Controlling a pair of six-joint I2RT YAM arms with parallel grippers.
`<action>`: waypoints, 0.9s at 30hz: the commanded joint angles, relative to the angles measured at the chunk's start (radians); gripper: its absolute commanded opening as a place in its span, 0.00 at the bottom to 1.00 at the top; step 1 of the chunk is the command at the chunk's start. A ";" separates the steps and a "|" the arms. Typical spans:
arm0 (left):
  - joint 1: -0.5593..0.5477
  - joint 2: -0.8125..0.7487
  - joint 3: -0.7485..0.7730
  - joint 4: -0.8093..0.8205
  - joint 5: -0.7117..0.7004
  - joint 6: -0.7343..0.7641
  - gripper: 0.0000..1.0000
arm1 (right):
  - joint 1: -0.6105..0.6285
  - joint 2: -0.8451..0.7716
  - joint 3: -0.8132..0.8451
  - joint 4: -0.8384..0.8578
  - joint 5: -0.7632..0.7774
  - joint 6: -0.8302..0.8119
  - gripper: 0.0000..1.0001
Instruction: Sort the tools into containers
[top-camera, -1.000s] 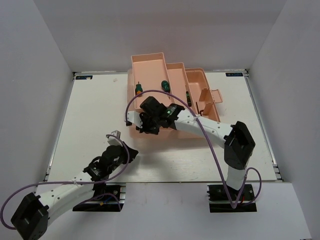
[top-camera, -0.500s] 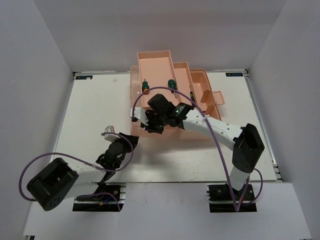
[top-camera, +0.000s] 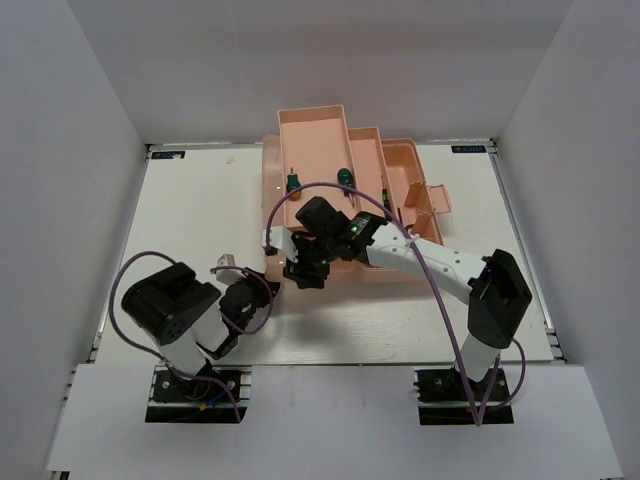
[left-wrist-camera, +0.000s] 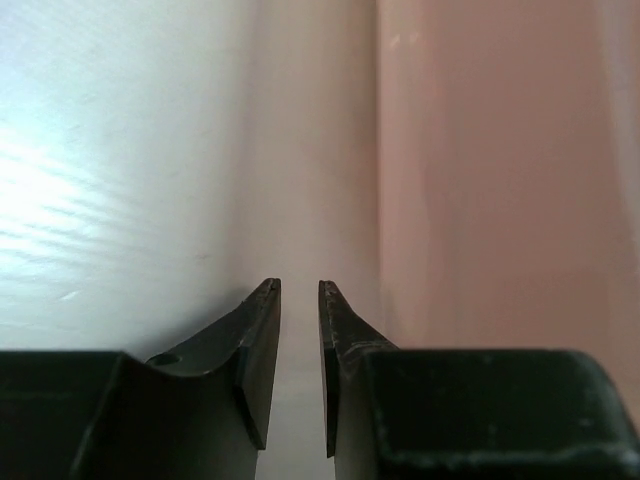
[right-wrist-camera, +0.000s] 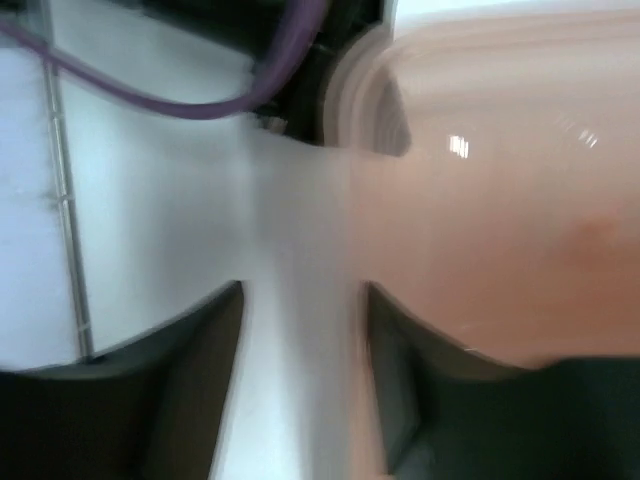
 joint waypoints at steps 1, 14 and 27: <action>0.010 0.089 0.003 0.478 0.079 -0.019 0.33 | 0.015 -0.075 0.015 0.033 -0.005 0.045 0.61; 0.037 0.164 0.022 0.504 0.088 -0.051 0.33 | 0.072 -0.130 -0.005 0.084 0.244 0.000 0.83; 0.056 0.155 0.105 0.455 0.136 -0.051 0.33 | 0.079 -0.136 0.116 -0.120 0.047 0.002 0.85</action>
